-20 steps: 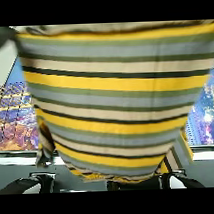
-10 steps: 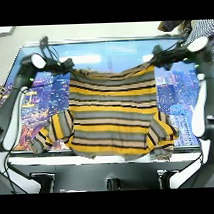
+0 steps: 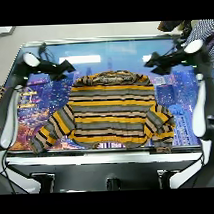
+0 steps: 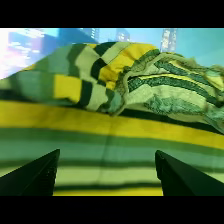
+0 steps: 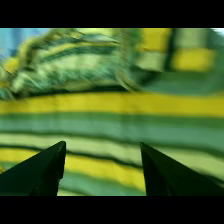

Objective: Fold the clothes and pants, and hang the long-sleeved shirts on hangers.

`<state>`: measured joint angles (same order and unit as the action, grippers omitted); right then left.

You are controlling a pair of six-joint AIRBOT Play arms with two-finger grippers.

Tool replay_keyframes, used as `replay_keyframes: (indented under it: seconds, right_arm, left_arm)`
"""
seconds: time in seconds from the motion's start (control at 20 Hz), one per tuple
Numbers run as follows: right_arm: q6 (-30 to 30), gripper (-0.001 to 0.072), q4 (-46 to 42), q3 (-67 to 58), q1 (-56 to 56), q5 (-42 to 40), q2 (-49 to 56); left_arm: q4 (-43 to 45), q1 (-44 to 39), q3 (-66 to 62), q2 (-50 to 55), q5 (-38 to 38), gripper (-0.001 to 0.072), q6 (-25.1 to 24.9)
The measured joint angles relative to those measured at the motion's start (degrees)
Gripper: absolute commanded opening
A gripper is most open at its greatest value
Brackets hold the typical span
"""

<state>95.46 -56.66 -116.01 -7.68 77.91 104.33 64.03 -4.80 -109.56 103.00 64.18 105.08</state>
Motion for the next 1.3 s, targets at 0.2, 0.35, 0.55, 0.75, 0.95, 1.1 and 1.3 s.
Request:
replay_keyframes:
  seconds: [0.2, 0.35, 0.55, 0.75, 0.95, 1.1, 1.3]
  right_arm:
    - [-1.5, 0.0555, -7.5, 5.3, -7.2, 9.3, -11.3]
    - [-1.5, 0.0564, -9.4, 19.4, -11.3, 11.6, -22.8]
    - [-0.2, 0.0627, -7.3, 44.2, -12.9, 9.7, -39.1]
    - [1.2, 0.0669, -2.8, 67.1, -13.3, 7.3, -51.9]
    - [1.5, 0.0664, 2.5, 84.3, -13.4, 4.2, -57.7]
    - [1.2, 0.0662, 6.7, 92.9, -13.4, -0.9, -59.1]
    - [0.8, 0.0658, 11.0, 99.7, -13.4, -6.8, -59.6]
  left_arm:
    - [4.5, 4.6, 6.6, -11.5, 6.3, 0.0677, 0.0]
    - [6.5, 7.4, 22.2, -24.2, 7.6, 0.0676, 0.0]
    - [4.2, 8.8, 48.5, -42.7, 5.8, 0.0677, 0.4]
    - [-2.9, 9.2, 69.7, -57.7, 3.5, 0.0676, 1.7]
    - [-9.2, 9.3, 80.8, -64.6, 2.5, 0.0677, 2.2]
    - [-11.6, 9.3, 84.0, -65.5, 2.0, 0.0677, 2.5]
    - [-13.0, 9.3, 85.5, -64.9, 1.2, 0.0676, 2.5]
